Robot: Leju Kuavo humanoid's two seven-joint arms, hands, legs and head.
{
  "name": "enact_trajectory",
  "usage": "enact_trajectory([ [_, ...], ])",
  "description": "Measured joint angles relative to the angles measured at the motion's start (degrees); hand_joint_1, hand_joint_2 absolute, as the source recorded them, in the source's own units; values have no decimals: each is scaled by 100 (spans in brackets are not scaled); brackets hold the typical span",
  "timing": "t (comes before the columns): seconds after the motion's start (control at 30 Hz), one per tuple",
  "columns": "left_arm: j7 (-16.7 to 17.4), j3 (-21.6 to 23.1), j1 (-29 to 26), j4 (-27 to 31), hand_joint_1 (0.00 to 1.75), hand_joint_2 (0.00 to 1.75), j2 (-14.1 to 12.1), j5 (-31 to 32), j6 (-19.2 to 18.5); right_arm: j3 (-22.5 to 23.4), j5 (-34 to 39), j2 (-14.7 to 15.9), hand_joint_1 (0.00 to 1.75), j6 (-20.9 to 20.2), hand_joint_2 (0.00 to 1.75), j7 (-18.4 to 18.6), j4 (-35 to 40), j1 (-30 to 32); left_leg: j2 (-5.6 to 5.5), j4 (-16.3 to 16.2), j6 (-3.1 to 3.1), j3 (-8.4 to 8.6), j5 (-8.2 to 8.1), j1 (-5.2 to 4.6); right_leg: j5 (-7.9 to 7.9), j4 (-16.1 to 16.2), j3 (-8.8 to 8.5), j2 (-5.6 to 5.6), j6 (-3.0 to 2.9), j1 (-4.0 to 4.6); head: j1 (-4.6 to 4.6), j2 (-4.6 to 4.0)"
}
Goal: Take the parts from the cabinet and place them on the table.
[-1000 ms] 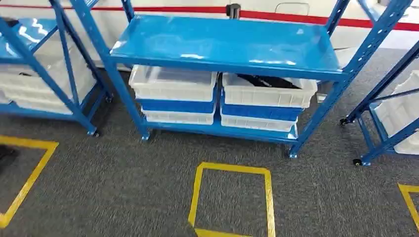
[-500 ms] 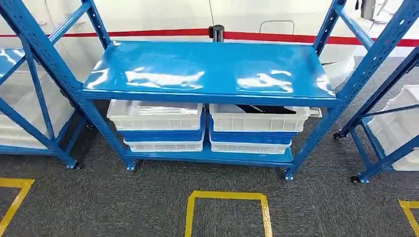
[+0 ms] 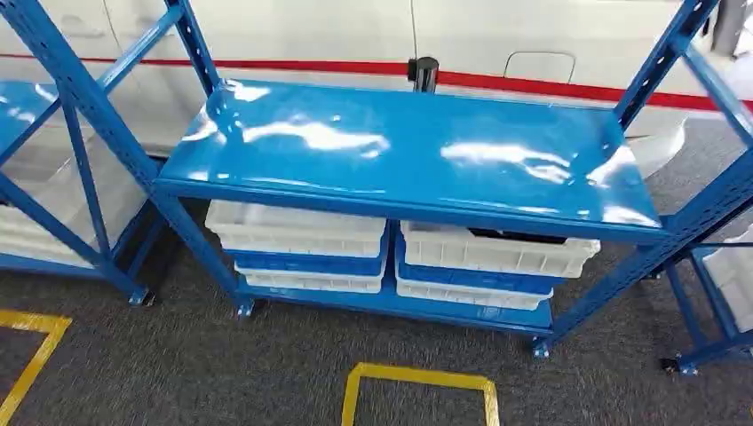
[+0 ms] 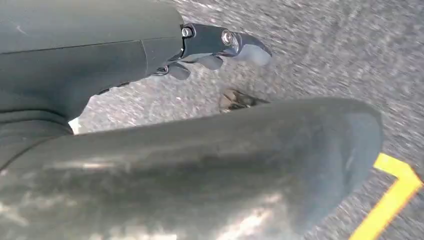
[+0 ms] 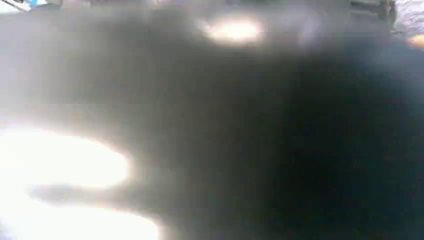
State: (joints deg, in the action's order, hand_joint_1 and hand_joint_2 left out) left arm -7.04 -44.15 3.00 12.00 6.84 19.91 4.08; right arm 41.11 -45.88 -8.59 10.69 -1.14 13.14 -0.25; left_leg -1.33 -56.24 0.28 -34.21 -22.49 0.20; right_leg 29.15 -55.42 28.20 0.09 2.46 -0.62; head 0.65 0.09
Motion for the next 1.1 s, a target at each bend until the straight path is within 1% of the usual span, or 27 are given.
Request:
enact_trajectory([
  [0.03, 24, 0, -7, 0, 0, 0, -2, 5, 16, 0, -7, -7, 0, 0, 0, 2, 0, -2, 2, -40, -28, 7, -2, -1, -77, 4, 25, -1, -62, -5, 55, 0],
  [0.07, 37, 0, -12, 0, 0, 0, -2, 9, 28, 2, -15, -2, 0, 0, 0, 15, 0, 3, 1, -53, -38, 18, -3, 2, -70, 6, 8, 2, -95, -7, 39, 0],
  [0.1, 46, 2, -8, 0, 0, 0, -2, 22, 55, 2, -24, -4, 0, 2, 0, 15, 0, 5, 17, -98, -66, -19, -44, 16, -79, 33, -116, 8, -129, -93, 61, 0],
  [0.13, 44, 0, 0, 0, 0, 0, 0, 37, 64, 4, -31, -4, 0, 4, 0, 15, 0, -1, 60, -270, -97, -107, -119, 18, -64, 37, -174, 5, -155, -76, 54, 0],
  [0.17, 46, 0, 9, 0, 0, 0, 0, 42, 68, 4, -35, -7, 0, 9, 0, 15, 0, -8, 84, -608, -120, -265, -242, 20, -41, 37, -209, -5, -215, -72, 83, 0],
  [0.23, 46, 0, 11, 0, 0, 0, 7, 53, 79, 4, -39, -9, 0, 15, 0, 15, 0, -19, 91, -1556, -152, -806, -557, 38, 15, 37, -269, -9, -295, -43, 72, 0],
  [0.27, 46, 0, 7, -5, 0, 0, 11, 53, 83, 4, -39, -9, 0, 18, 0, 17, 0, -24, 92, -1852, -159, -1020, -665, 45, 48, 37, -303, -7, -328, -30, 83, 0],
  [0.3, 46, 2, 5, -5, 0, 0, 11, 57, 94, 4, -42, -9, 0, 17, 0, 20, 0, -24, 96, -1891, -156, -1102, -665, 47, 84, 37, -342, 2, -313, -27, 77, 0],
  [0.33, 44, 2, 4, -5, 0, 0, 11, 59, 105, 7, -48, -7, 0, 20, 0, 24, 0, -18, 101, -1695, -145, -1071, -548, 47, 136, 37, -411, 20, -306, -24, 81, 0],
  [0.37, 42, 2, 5, -3, 0, 0, 11, 72, 116, 9, -53, -7, 0, 22, 0, 35, 0, -17, 103, -1290, -125, -917, -320, 46, 192, 37, -496, 36, -293, -23, 79, 0],
  [0.43, 40, 2, 2, -5, 0, 0, 11, 94, 131, 9, -57, -15, 0, 35, 0, 42, 0, -12, 106, -366, -47, -546, 312, 42, 328, 41, -593, 44, -256, -20, 83, 0],
  [0.47, 40, 0, -7, -5, 0, 0, 11, 101, 153, 9, -59, -24, 0, 35, 0, 50, -9, -18, 102, -303, -26, -534, 219, -3, 393, 21, -653, 49, -219, 7, 70, 0],
  [0.5, 28, 2, 20, -5, 0, 0, 13, 107, 166, 13, -66, -28, 0, 37, 0, 52, -7, -46, 101, -312, -11, -461, 98, -12, 440, 27, -610, 48, -168, 18, 83, 0],
  [0.57, -66, 2, 24, -5, 0, 0, 24, 118, 105, 26, -72, -31, 0, 48, 0, 55, -7, -71, 106, -351, 37, -489, 128, -50, 470, 97, -639, 45, -100, -3, 81, 0],
  [0.6, -154, 4, 31, -2, 0, 0, 48, 116, 27, 37, -72, -20, 0, 52, 0, 52, 4, -112, 106, -286, 70, -434, 108, -29, 505, 150, -722, 45, -55, 56, 92, 0],
  [0.63, -217, 4, 23, -2, 0, 0, 59, 116, -48, 44, -72, -17, 0, 52, 0, 46, 9, -108, 102, -233, 96, -362, 96, -4, 555, 33, -718, 31, -39, 26, 70, 0],
  [0.67, -269, 4, 27, -2, 0, 0, 59, 116, -105, 55, -70, -17, 0, 52, 0, 31, 9, -112, 111, -217, 151, -325, 62, 9, 670, -295, -530, 30, -57, 33, 61, 0],
  [0.73, -387, 7, 35, -2, 0, 0, 59, 129, -194, 92, -55, -22, 0, 50, 0, 17, 9, -113, 106, -216, 195, -300, -9, 5, 1003, -1348, 189, 31, -98, 18, 64, 0],
  [0.77, -408, 9, 40, 0, 0, 0, 59, 147, -205, 98, -55, -22, 0, 50, 0, 11, 9, -113, 99, -216, 199, -280, -40, 3, 1076, -1730, 494, 31, -85, 12, 68, 0],
  [0.8, -419, 9, 38, -2, 0, 0, 59, 160, -214, 103, -53, -22, 0, 50, 0, 11, 9, -110, 84, -217, 194, -244, -72, 3, 1021, -1882, 686, 30, -41, 5, 63, 0],
  [0.83, -422, 9, 38, -2, 0, 0, 59, 162, -218, 109, -53, -22, 0, 50, 0, 11, 9, -103, 72, -217, 189, -196, -105, 5, 833, -1756, 735, 30, 36, -4, 64, 2],
  [0.9, -420, 9, 22, -2, 0, 0, 70, 168, -203, 135, -53, -18, 0, 50, 0, 11, 9, -77, 47, -217, 154, -71, -178, 9, 176, -845, 528, 23, 199, -20, 59, 0],
  [0.93, -417, 11, 18, -2, 0, 0, 81, 171, -192, 138, -53, -13, 0, 50, 0, 11, 9, -77, 46, -217, 125, -28, -207, 10, -109, -341, 382, 9, 224, -21, 59, 2],
  [1.0, -430, 9, 27, -2, 0, 0, 83, 177, -199, 146, -55, -13, 0, 50, 0, 11, 7, -87, 31, -234, 55, -6, -265, -34, -184, -222, 361, 13, 20, 12, 63, 0],
  [1.03, -437, 9, 30, -2, 0, 0, 83, 177, -210, 151, -55, -13, 0, 50, 0, 7, 7, -95, 35, -249, 85, -8, -293, -51, -208, -202, 307, 13, -22, 1, 72, 0],
  [1.07, -439, 9, 28, -2, 0, 0, 83, 179, -212, 155, -55, -13, 0, 50, 0, 2, 7, -95, 38, -245, 208, -2, -273, -47, -210, -205, 294, 16, -30, 2, 70, 0],
  [1.1, -439, 9, 24, -2, 0, 0, 83, 179, -212, 160, -55, -13, 0, 50, 0, 0, 7, -93, 41, -235, 219, 10, -265, -47, -211, -206, 291, 17, -33, 15, 70, 0],
])
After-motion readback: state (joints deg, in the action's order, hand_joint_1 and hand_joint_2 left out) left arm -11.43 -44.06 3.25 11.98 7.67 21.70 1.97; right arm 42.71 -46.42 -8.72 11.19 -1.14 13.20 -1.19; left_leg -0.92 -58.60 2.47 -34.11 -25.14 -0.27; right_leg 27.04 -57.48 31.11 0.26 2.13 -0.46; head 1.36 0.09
